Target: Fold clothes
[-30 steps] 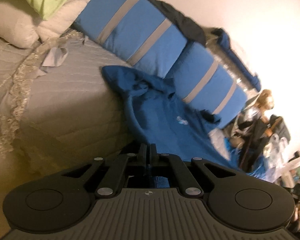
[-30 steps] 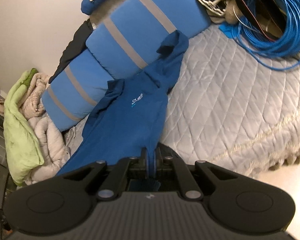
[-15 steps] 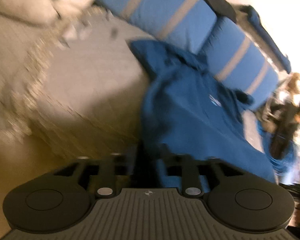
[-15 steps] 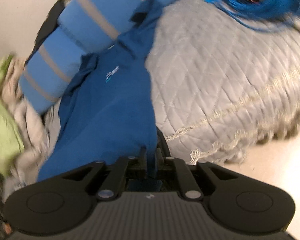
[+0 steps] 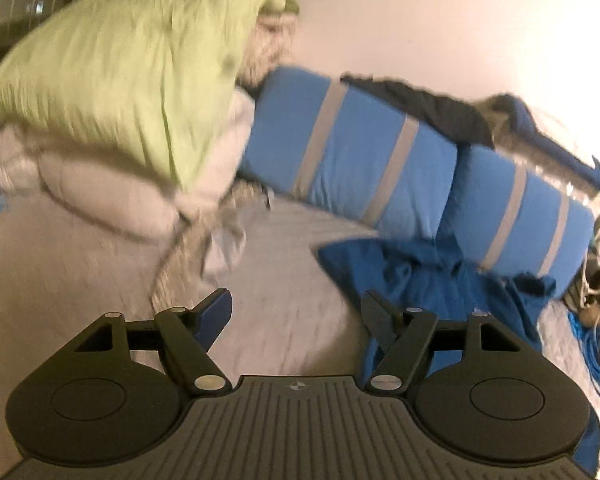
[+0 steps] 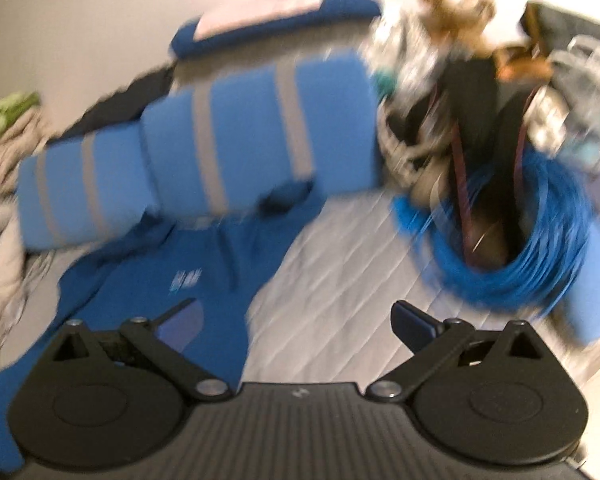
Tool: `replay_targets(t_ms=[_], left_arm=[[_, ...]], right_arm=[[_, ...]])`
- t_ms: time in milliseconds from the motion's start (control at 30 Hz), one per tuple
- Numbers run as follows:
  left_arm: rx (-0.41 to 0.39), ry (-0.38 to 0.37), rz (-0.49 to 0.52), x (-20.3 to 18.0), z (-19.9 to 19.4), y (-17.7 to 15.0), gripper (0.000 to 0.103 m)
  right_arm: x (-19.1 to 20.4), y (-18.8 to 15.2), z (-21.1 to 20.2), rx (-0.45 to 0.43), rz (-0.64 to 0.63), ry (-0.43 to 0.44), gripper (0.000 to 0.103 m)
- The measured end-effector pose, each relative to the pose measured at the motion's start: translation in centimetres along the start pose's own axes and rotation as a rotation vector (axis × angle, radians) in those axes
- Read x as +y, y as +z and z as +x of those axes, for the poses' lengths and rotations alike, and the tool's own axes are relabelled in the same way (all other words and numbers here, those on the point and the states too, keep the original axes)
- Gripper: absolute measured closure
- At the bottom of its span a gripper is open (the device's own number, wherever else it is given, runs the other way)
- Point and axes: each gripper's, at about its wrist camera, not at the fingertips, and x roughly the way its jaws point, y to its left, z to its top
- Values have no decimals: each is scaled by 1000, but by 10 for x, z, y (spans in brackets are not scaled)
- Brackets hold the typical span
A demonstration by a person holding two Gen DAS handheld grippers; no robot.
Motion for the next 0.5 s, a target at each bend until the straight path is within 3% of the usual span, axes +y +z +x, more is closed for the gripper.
replay_targets(t_ms=[167,300,500], left_arm=[[-45,33,74,-11,-23,37,32],[-77,1,67,-16,-38,66,31],[-168,-33,119,-36,-50,96,30]], right_arm=[[-20,53,-23,-111,31,-72,0],[-25,88,-42,-167,47,-119,0],[-20,126,-60,-241,26,-109,0]])
